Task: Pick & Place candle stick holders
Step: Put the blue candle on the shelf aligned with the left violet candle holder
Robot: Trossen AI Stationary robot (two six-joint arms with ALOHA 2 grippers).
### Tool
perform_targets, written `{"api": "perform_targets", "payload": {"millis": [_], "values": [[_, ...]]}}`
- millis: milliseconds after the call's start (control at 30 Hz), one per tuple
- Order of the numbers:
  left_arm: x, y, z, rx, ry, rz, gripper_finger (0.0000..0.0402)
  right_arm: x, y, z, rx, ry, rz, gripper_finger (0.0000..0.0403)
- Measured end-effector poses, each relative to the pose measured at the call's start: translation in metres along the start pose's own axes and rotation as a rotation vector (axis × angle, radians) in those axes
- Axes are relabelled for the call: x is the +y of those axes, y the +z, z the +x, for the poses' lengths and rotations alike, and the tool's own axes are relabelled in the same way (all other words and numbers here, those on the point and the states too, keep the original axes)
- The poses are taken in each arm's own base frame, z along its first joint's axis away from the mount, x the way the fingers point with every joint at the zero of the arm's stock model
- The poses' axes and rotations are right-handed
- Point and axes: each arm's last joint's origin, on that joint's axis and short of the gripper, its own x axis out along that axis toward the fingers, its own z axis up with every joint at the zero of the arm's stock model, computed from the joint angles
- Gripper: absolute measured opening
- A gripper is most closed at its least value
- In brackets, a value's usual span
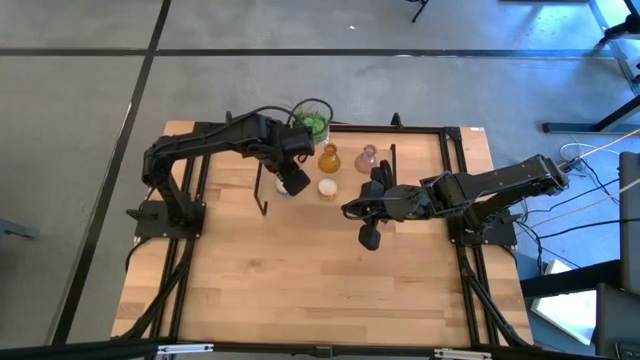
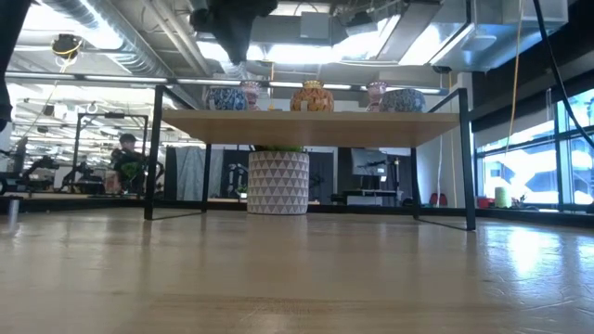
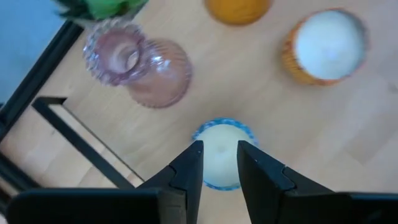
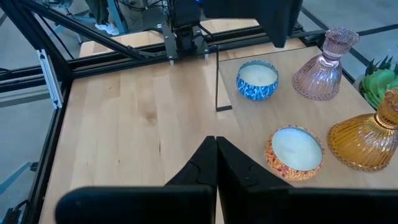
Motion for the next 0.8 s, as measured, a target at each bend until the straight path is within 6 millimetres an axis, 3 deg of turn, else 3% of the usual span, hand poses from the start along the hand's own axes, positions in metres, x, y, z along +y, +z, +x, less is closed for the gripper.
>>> {"api": "perform_targets", "payload": {"millis": [200, 433, 800], "values": [[-0.018, -0.006, -0.013, -0.028, -0.093, 0.203, 0.0092, -0.003, -0.004, -0.002, 0.059, 0.016, -0.046, 0.0], [-0.052, -0.027, -0.022, -0.046, -0.211, 0.488, 0.0092, -0.011, -0.014, -0.017, 0.232, 0.167, -0.07, 0.0], [-0.089, -0.046, -0.035, -0.159, -0.313, 0.591, 0.0056, 0.0, -0.021, -0.036, 0.288, 0.224, 0.021, 0.0]]}}
